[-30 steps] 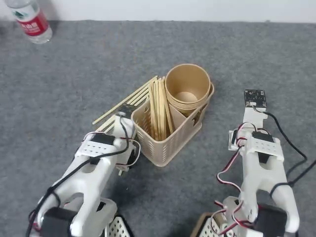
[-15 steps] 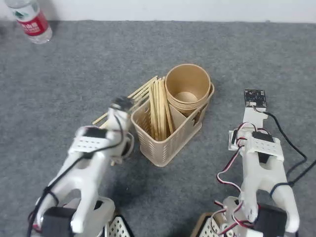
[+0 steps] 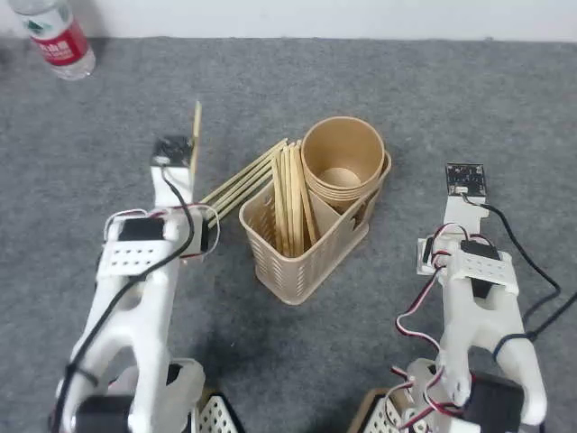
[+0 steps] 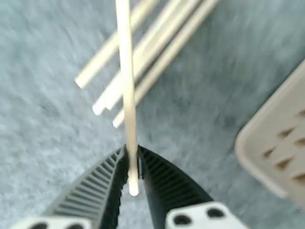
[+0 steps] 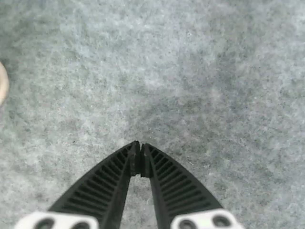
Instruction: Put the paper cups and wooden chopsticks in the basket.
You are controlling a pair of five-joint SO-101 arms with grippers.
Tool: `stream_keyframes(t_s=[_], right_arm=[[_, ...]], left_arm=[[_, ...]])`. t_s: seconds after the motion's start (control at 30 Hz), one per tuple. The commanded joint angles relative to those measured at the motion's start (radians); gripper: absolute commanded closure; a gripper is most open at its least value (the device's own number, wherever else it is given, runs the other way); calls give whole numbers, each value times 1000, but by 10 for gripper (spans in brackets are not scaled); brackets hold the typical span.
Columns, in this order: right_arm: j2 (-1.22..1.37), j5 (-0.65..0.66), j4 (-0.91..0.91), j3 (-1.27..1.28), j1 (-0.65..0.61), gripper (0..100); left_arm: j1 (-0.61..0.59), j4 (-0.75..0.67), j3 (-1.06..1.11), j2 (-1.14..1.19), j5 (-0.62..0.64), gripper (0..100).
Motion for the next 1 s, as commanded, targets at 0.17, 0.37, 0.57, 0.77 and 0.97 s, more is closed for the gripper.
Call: stream_keyframes(t_s=[0.17, 0.37, 0.57, 0.77, 0.97], right_arm=[[-31, 12, -13, 0, -7, 991], [-31, 12, -10, 0, -7, 991], [-31, 12, -10, 0, -8, 991], [-31, 12, -13, 0, -8, 991], [-31, 12, -13, 0, -8, 991]], left_arm=[[262, 132, -27, -783, 221, 991], [453, -144, 166, -1258, 201, 991], [460, -341, 291, -1289, 152, 989], [519, -376, 395, -1293, 153, 989], [551, -456, 585, -1295, 152, 989]])
